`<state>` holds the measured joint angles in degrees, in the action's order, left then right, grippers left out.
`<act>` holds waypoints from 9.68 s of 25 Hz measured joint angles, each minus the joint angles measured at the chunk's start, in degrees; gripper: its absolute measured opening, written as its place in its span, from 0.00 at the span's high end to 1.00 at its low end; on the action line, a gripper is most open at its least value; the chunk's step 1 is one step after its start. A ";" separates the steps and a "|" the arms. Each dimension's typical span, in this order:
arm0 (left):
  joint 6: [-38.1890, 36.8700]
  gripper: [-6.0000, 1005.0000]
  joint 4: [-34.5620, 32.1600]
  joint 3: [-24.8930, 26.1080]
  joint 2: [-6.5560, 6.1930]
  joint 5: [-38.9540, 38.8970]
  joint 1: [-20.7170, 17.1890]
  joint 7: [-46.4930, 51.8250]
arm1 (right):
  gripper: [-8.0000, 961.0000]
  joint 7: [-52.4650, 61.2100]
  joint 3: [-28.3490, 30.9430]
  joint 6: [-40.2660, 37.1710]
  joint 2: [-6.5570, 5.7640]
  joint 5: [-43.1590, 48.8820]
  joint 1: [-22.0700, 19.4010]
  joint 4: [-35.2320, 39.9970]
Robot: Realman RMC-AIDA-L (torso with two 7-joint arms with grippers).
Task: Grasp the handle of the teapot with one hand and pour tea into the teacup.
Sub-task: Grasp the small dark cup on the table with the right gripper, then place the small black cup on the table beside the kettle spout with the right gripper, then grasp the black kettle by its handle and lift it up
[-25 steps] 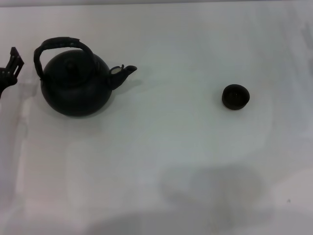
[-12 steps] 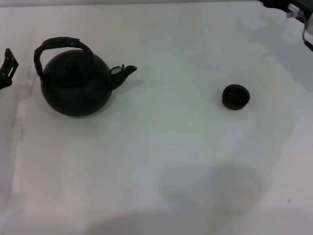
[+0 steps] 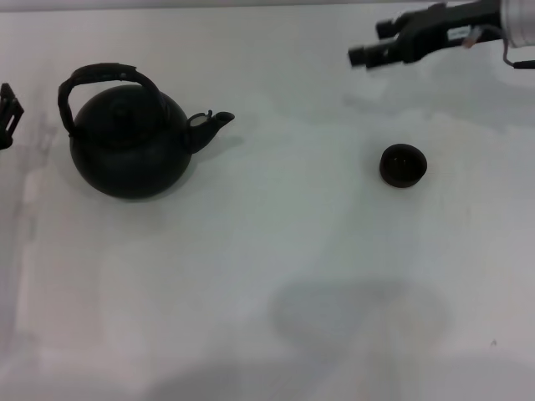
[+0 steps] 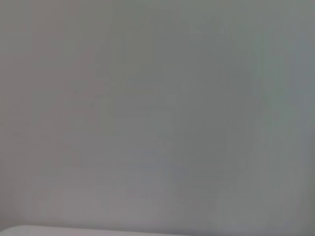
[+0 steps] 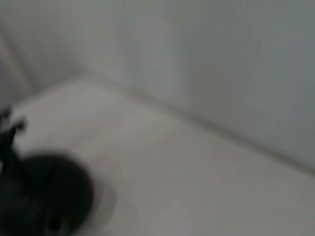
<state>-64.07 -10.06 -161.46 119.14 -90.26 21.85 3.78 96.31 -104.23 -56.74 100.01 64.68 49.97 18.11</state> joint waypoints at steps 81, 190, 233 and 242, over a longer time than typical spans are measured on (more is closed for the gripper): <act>-4.63 0.13 1.17 0.09 -0.05 -1.50 -1.00 2.81 | 0.14 33.94 10.13 -13.75 15.75 81.96 7.01 19.49; -5.58 0.13 0.85 0.05 0.06 -1.16 -1.47 2.81 | 0.12 34.11 -14.79 -3.40 16.00 58.18 12.21 26.29; -5.55 0.13 1.77 -0.70 0.07 0.89 -2.65 2.38 | 0.13 -67.61 60.45 -11.72 16.01 -26.43 -20.94 -10.24; -13.09 0.13 -0.47 -0.71 0.30 4.66 -8.98 2.41 | 0.13 -82.12 60.56 -2.52 15.99 -33.76 -16.60 -14.94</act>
<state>-77.15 -10.52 -162.17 119.44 -85.60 12.88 6.18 14.19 -43.67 -59.26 116.00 30.92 33.36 3.17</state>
